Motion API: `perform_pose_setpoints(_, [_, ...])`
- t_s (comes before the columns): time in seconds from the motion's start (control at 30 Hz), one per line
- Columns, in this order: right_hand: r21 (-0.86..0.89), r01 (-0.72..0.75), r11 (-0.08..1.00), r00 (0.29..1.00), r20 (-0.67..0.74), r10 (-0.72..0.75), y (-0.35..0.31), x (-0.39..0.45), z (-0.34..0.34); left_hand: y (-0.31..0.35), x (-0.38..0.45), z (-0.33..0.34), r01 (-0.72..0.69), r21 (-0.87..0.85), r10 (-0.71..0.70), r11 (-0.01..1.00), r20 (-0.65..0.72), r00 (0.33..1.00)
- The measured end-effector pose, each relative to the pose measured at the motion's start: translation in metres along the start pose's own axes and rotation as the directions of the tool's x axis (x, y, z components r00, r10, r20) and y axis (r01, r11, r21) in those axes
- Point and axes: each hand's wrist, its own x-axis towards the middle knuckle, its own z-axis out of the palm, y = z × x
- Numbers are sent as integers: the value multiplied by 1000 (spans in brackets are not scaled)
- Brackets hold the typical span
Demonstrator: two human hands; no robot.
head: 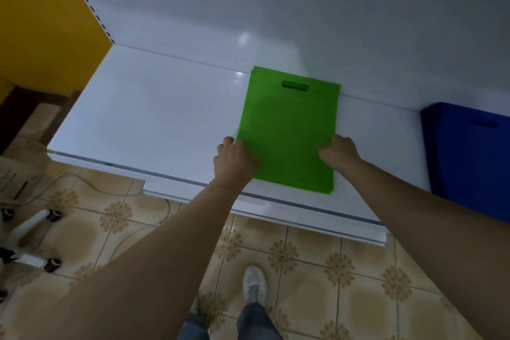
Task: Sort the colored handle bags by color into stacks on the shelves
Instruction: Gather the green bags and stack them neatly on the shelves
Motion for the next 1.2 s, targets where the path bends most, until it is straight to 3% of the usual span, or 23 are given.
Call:
perform_pose_setpoints(0.17, [-103,220,970,962,-140,-233,-68,-41,-2,-17,-43,-42,-36,-93,31,995,-53,998])
perform_pose_setpoints(0.3, [-112,463,879,864,-166,-476,-154,-105,-8,-42,-98,-87,-60,-197,30,979,-153,988])
perform_pose_setpoints(0.4, [-67,632,772,760,-144,-634,-211,-171,-8,-65,-147,-122,-70,-246,14,967,-221,975])
perform_pose_setpoints(0.57, [-123,793,596,587,-110,-802,-278,-295,-6,-119,-228,-187,-140,-269,50,953,-316,947])
perform_pose_setpoints(0.7, [-209,884,418,397,-137,-908,-310,-378,-16,-153,-274,-243,-177,-251,66,952,-397,915])
perform_pose_setpoints(0.83, [-239,919,314,266,-214,-940,-341,-433,-44,-159,-297,-301,-256,-220,112,941,-513,851])
perform_pose_setpoints(1.0, [-320,881,349,222,-372,-901,-362,-440,-91,-140,-297,-369,-375,-172,178,911,-656,734])
perform_pose_setpoints(1.2, [-252,763,595,411,-521,-748,-382,-373,-136,-113,-258,-424,-433,-101,211,896,-760,615])
